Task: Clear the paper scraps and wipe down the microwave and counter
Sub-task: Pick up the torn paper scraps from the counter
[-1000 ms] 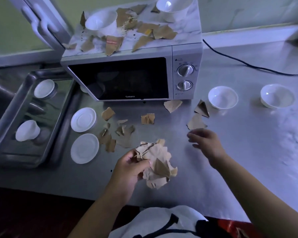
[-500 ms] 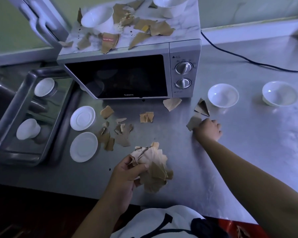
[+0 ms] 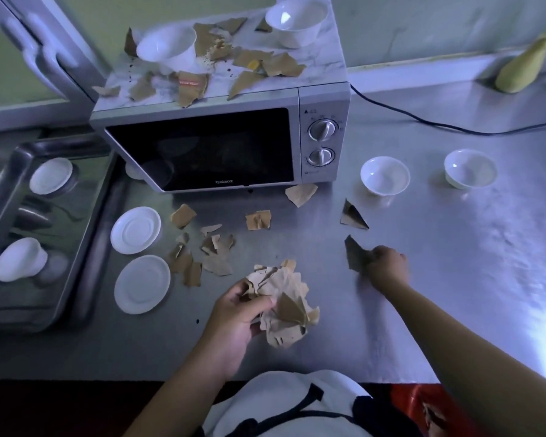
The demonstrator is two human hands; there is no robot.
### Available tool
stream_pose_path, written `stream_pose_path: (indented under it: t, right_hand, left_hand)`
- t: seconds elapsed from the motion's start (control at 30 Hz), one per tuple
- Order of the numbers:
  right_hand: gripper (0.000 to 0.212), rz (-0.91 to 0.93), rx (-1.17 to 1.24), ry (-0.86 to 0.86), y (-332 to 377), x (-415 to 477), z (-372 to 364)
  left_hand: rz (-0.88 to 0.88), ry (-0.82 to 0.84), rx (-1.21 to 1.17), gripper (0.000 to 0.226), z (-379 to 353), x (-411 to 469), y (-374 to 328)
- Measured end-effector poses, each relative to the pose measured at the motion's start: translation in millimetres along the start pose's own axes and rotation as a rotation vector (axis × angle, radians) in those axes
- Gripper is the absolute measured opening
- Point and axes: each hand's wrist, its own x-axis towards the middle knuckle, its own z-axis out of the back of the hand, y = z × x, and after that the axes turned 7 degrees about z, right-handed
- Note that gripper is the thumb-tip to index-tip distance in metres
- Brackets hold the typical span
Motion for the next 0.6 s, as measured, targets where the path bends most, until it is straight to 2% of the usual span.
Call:
stream_pose_path:
  t: [0.1,0.2,0.3,0.37,0.47,0.6]
  right_hand:
    - [0.017,-0.021,0.328,0.013,0.6,-30.8,3.9]
    - [0.002,0.005,0.618,0.029,14.1,-69.5,14.2]
    - [0.012,0.051,0.927,0.082,39.0,-111.4,34.4]
    - [0.014,0.099,1.112,0.177,61.6,-137.2,49.0]
    - [0.01,0.146,1.205,0.261,91.9,-164.2,63.5]
    - [0.011,0.164,1.228,0.226,116.6,-181.7,76.3]
  left_hand:
    - [0.001,0.003,0.002,0.029,4.2,-0.2,-1.3]
    - [-0.011,0.022,0.01,0.027,6.6,-1.0,-3.3]
    - [-0.037,0.026,0.039,0.024,9.5,-0.1,-6.2]
    - [-0.053,0.024,0.06,0.022,11.9,1.3,-8.3]
    - [-0.065,0.051,0.081,0.022,14.0,3.3,-10.7]
    - [-0.084,0.082,0.104,0.019,15.0,6.5,-15.0]
